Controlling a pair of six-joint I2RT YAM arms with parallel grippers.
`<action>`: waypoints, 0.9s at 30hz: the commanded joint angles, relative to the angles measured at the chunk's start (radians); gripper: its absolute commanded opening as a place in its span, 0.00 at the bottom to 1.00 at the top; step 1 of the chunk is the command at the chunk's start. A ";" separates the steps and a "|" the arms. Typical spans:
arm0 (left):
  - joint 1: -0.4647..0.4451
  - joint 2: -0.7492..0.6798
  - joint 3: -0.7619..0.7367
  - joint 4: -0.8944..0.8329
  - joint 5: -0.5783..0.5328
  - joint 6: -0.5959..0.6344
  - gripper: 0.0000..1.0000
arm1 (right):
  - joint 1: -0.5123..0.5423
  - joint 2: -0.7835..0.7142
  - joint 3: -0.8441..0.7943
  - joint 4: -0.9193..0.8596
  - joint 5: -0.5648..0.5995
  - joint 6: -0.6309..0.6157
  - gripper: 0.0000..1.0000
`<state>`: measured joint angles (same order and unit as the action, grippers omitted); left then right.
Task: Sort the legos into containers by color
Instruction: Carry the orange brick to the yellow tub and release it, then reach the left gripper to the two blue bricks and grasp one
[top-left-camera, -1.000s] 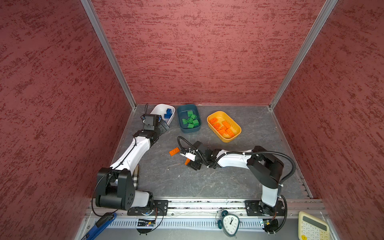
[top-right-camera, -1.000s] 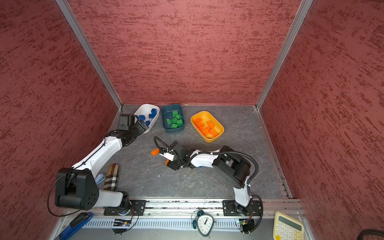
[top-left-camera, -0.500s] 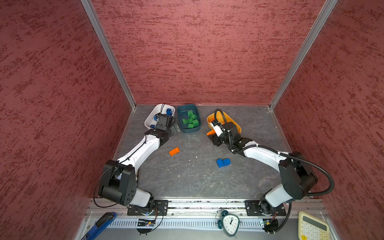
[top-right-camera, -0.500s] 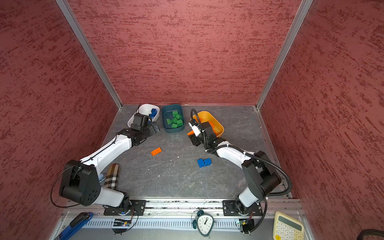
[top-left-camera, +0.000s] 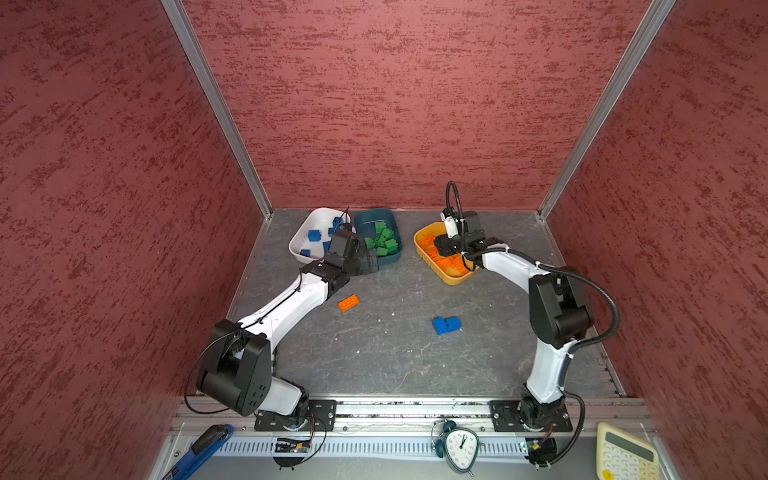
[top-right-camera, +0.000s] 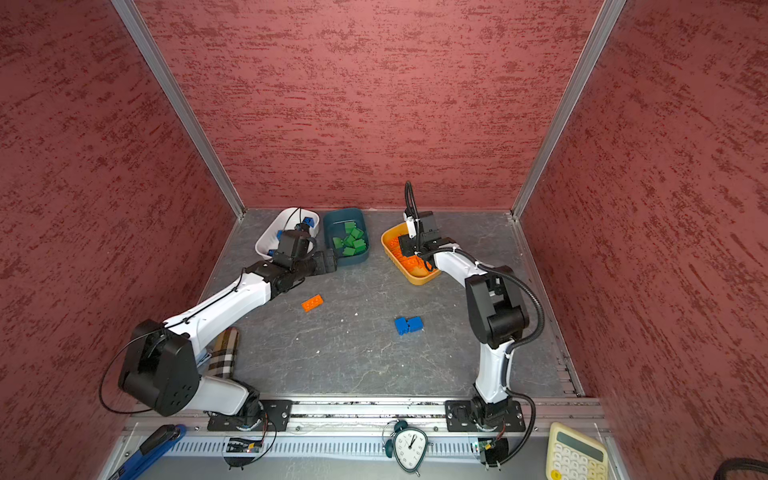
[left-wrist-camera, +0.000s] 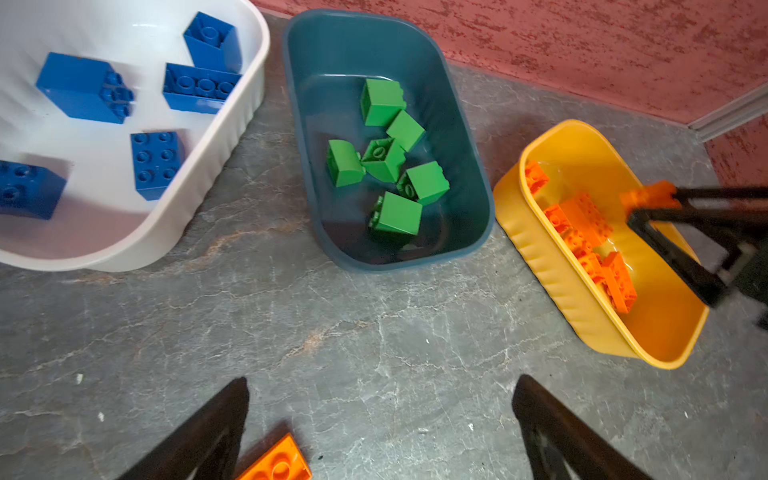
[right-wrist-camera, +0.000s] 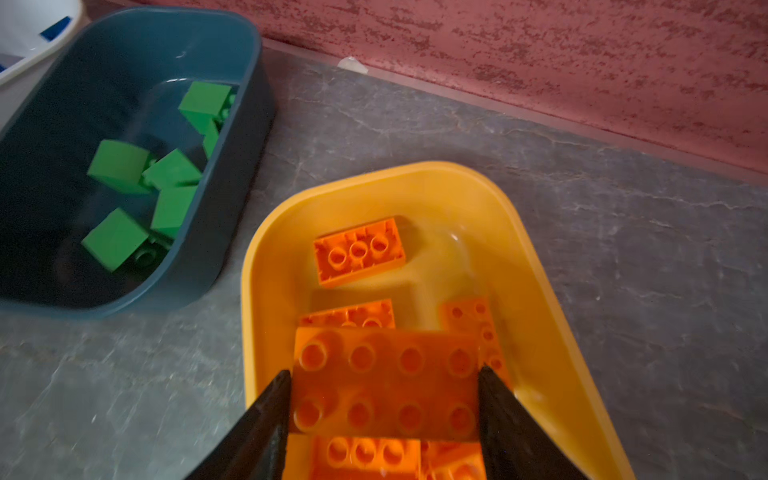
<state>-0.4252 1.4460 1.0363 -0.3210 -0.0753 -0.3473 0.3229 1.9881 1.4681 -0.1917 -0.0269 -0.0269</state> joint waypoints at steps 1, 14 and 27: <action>-0.043 -0.019 -0.011 0.007 0.029 0.090 0.99 | -0.007 0.097 0.173 -0.138 0.084 0.060 0.66; -0.210 0.043 -0.010 0.077 0.244 0.295 0.99 | -0.005 0.183 0.417 -0.319 0.089 0.110 0.94; -0.341 0.181 0.005 0.151 0.350 0.433 0.99 | -0.004 -0.211 -0.001 -0.142 -0.014 0.172 0.99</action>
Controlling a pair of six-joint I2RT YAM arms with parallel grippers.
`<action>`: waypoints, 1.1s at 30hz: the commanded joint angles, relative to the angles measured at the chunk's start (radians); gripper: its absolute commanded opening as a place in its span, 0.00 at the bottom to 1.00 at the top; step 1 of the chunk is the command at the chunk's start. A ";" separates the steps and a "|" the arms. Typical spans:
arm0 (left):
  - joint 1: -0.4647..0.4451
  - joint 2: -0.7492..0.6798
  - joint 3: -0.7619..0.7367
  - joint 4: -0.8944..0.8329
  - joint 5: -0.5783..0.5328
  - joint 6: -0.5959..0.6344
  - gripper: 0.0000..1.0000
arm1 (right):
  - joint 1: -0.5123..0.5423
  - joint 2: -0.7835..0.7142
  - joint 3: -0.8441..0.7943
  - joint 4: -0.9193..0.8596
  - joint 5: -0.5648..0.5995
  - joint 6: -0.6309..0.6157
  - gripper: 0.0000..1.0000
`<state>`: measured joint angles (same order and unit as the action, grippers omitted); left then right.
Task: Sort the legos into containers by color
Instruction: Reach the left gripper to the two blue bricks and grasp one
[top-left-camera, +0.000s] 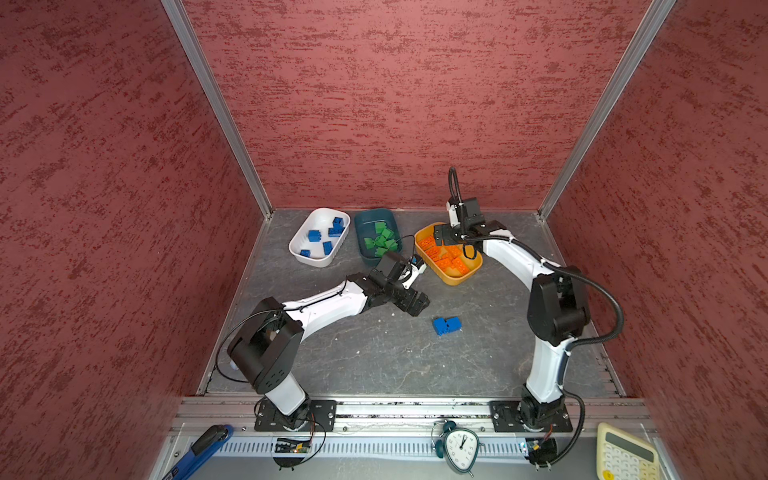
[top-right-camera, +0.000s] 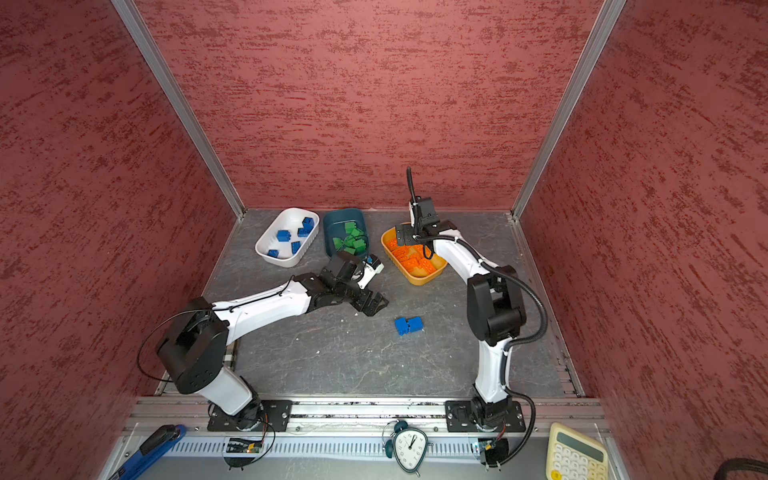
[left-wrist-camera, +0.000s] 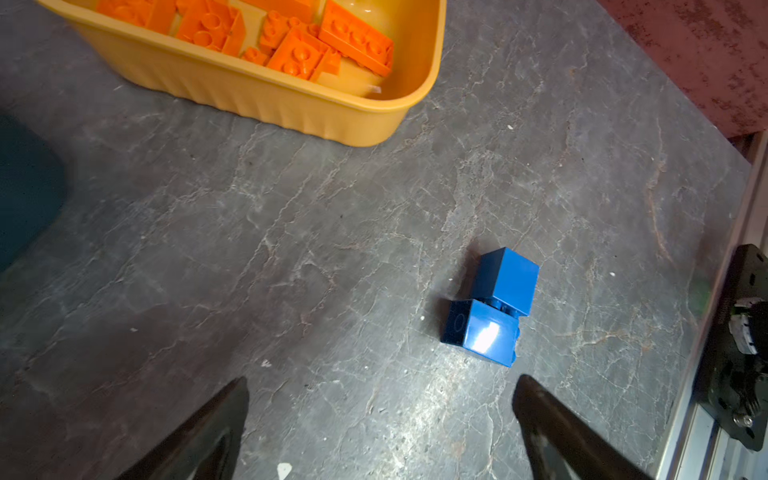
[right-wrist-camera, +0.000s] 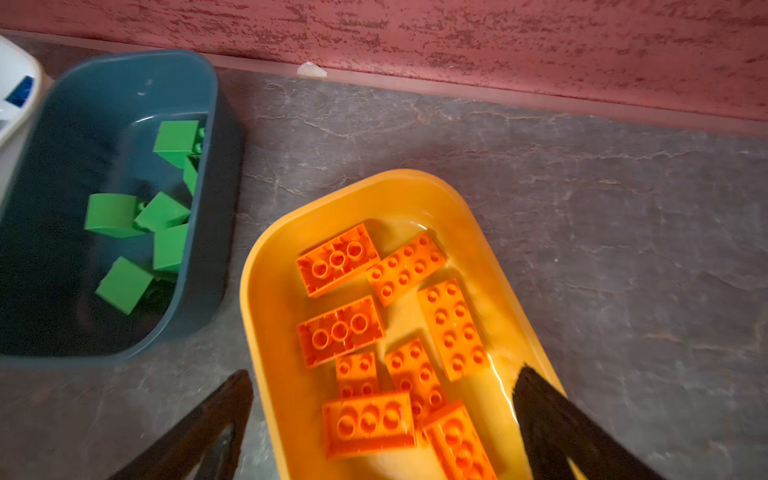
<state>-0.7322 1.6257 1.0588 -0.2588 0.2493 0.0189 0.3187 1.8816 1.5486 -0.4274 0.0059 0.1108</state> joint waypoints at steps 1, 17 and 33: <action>-0.049 -0.003 -0.037 0.115 0.017 0.084 1.00 | 0.000 -0.146 -0.134 0.126 -0.058 0.047 0.99; -0.173 0.146 0.038 0.024 -0.017 0.195 1.00 | -0.031 -0.658 -0.769 0.441 0.325 0.371 0.99; -0.227 0.352 0.182 -0.015 -0.071 0.238 0.70 | -0.036 -0.680 -0.777 0.441 0.332 0.345 0.99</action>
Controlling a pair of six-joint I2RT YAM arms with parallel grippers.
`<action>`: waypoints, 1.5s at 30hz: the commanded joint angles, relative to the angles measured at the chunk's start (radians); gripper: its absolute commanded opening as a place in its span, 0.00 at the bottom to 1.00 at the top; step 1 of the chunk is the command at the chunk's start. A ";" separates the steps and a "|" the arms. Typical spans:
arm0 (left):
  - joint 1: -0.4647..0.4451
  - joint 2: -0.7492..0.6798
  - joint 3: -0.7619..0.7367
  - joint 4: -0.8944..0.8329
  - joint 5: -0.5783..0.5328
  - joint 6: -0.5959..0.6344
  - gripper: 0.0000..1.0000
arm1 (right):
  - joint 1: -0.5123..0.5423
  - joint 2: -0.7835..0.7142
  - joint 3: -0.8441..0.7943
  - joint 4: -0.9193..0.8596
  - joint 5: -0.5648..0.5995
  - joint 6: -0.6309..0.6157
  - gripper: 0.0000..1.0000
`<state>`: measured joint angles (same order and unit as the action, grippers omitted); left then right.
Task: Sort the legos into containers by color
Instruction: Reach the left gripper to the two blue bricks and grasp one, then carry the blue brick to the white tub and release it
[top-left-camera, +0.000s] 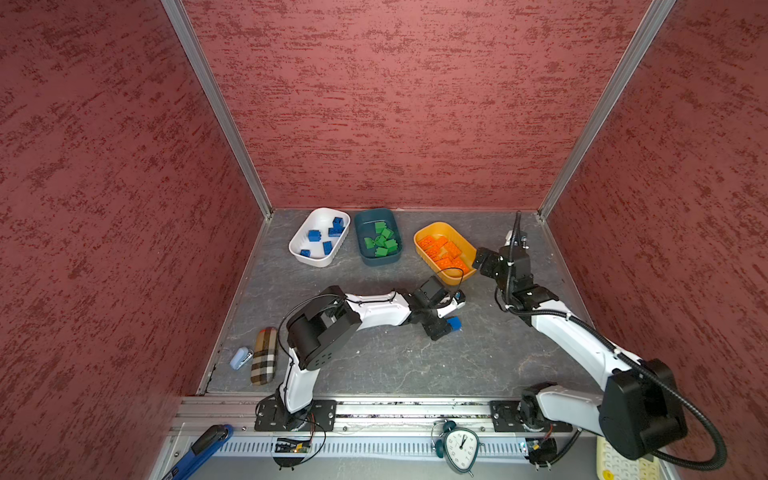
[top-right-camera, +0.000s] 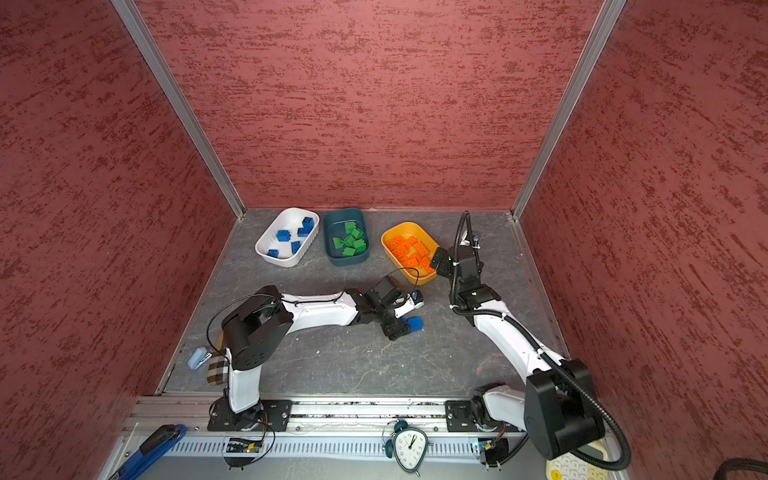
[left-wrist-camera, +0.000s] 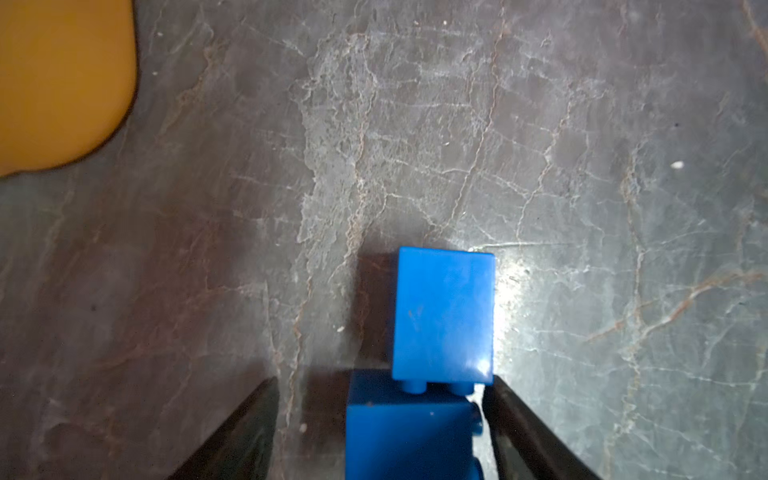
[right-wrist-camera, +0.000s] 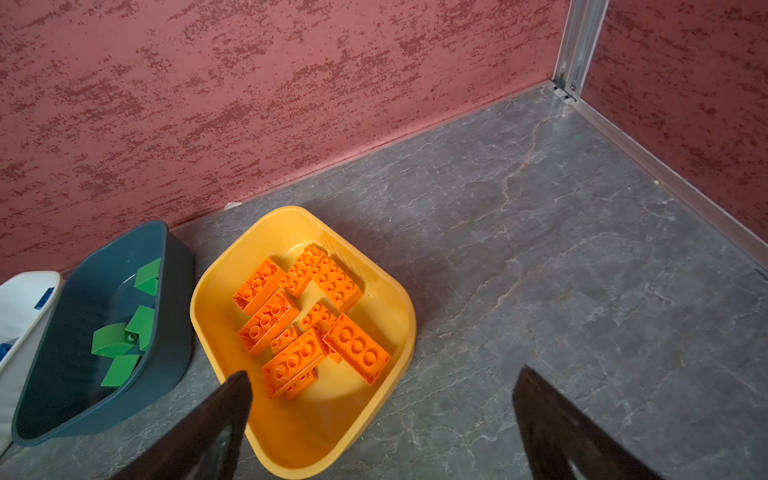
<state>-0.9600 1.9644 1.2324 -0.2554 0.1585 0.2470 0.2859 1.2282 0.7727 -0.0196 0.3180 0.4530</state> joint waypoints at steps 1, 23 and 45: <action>0.004 0.011 0.000 -0.019 0.028 0.002 0.67 | -0.002 -0.031 -0.007 0.039 0.015 -0.004 0.99; 0.065 -0.114 -0.102 0.066 0.009 -0.074 0.32 | -0.002 -0.019 -0.027 0.081 -0.058 -0.014 0.99; 0.663 -0.280 -0.141 0.257 -0.276 -0.605 0.30 | -0.001 0.060 0.019 0.071 -0.263 -0.072 0.99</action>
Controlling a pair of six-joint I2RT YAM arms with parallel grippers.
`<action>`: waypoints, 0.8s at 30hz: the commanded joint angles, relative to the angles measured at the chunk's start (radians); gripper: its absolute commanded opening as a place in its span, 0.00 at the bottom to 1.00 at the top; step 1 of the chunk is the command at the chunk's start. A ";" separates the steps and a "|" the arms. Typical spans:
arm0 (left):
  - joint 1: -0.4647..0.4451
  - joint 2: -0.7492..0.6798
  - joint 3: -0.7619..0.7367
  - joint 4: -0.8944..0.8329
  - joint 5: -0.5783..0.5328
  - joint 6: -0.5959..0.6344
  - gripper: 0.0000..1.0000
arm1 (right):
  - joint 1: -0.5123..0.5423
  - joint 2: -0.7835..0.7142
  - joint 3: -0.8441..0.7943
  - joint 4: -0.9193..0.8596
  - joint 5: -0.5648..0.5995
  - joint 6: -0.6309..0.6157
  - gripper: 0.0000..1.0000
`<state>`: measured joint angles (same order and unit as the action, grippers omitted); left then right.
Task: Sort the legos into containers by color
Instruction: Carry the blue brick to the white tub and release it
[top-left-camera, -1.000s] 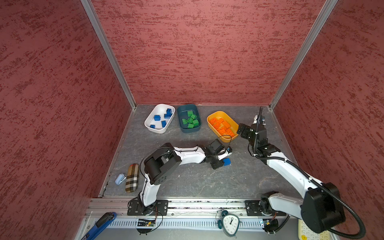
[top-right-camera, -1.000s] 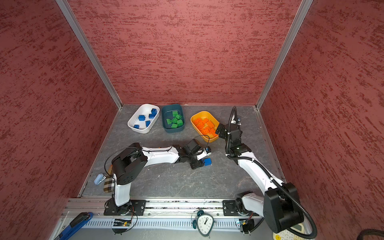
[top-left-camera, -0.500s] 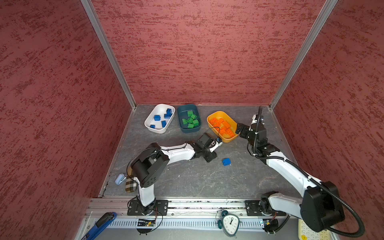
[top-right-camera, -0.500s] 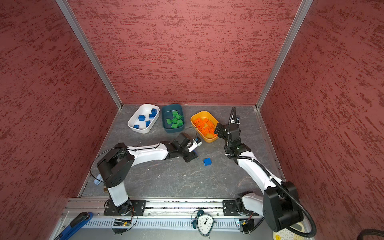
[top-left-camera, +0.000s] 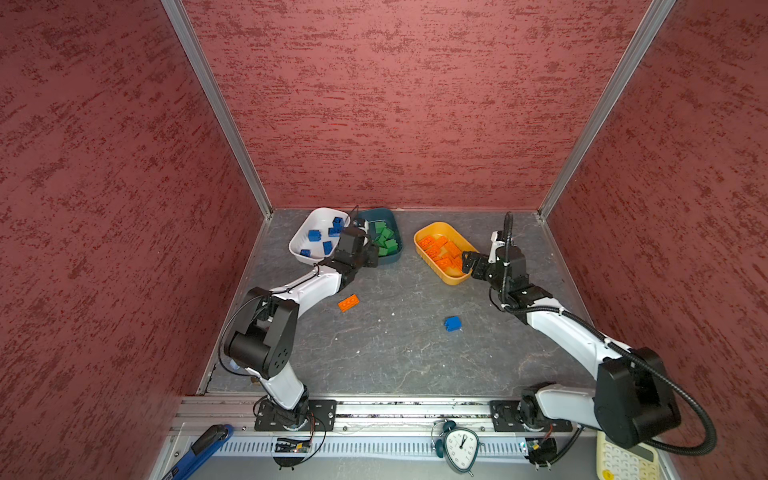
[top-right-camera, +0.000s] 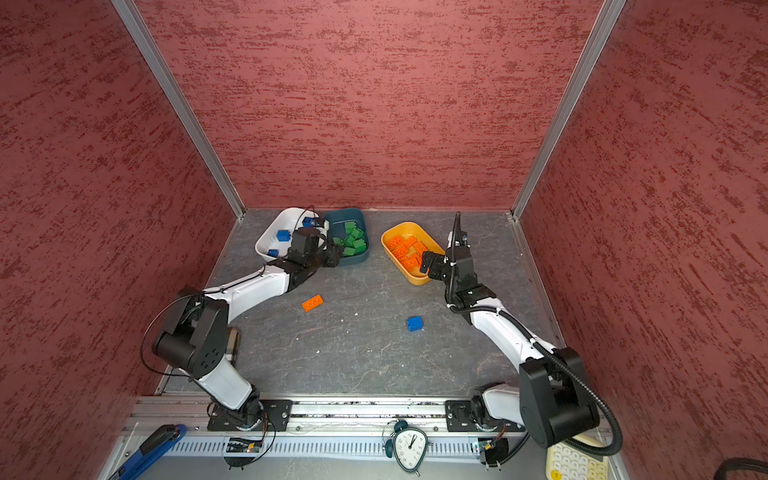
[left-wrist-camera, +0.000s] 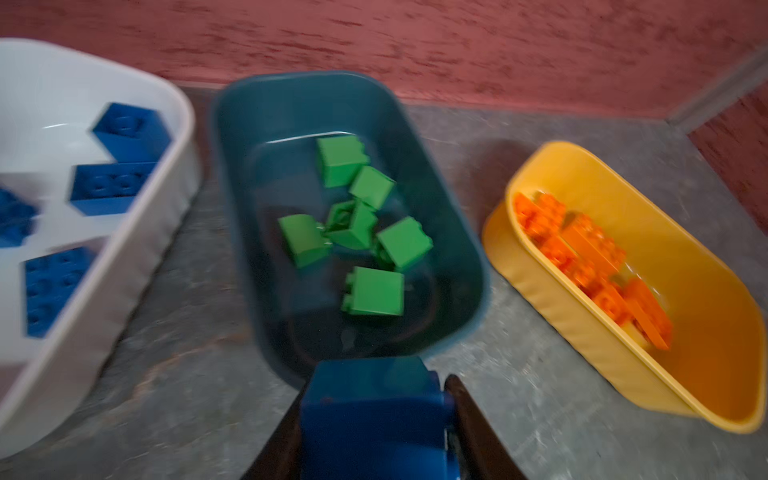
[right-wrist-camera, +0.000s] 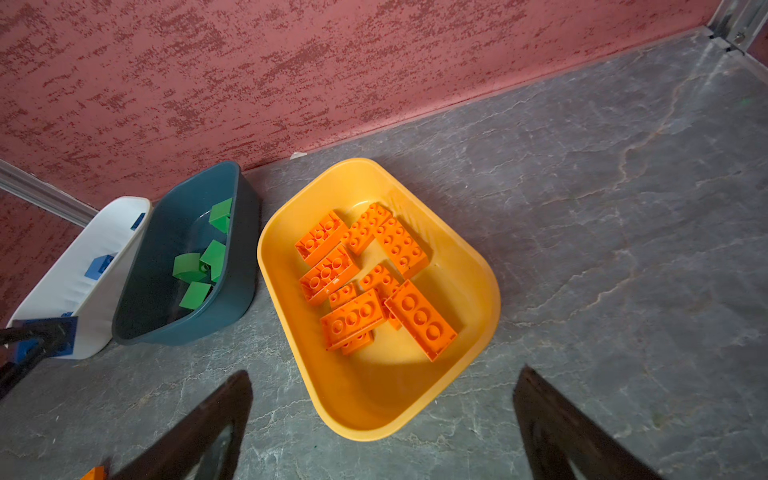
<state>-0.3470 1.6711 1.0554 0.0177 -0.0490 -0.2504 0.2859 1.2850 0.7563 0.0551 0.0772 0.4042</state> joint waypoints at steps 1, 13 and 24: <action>0.076 0.023 0.054 -0.038 -0.079 -0.131 0.30 | -0.002 0.005 0.040 -0.018 -0.026 -0.030 0.99; 0.246 0.257 0.359 -0.240 -0.205 -0.199 0.34 | -0.001 -0.004 0.045 -0.094 -0.030 -0.016 0.99; 0.263 0.367 0.595 -0.367 -0.178 -0.195 0.90 | -0.001 -0.056 0.023 -0.128 -0.015 -0.021 0.99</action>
<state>-0.0727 2.0678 1.6470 -0.3431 -0.2668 -0.4633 0.2863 1.2652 0.7769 -0.0628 0.0631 0.3813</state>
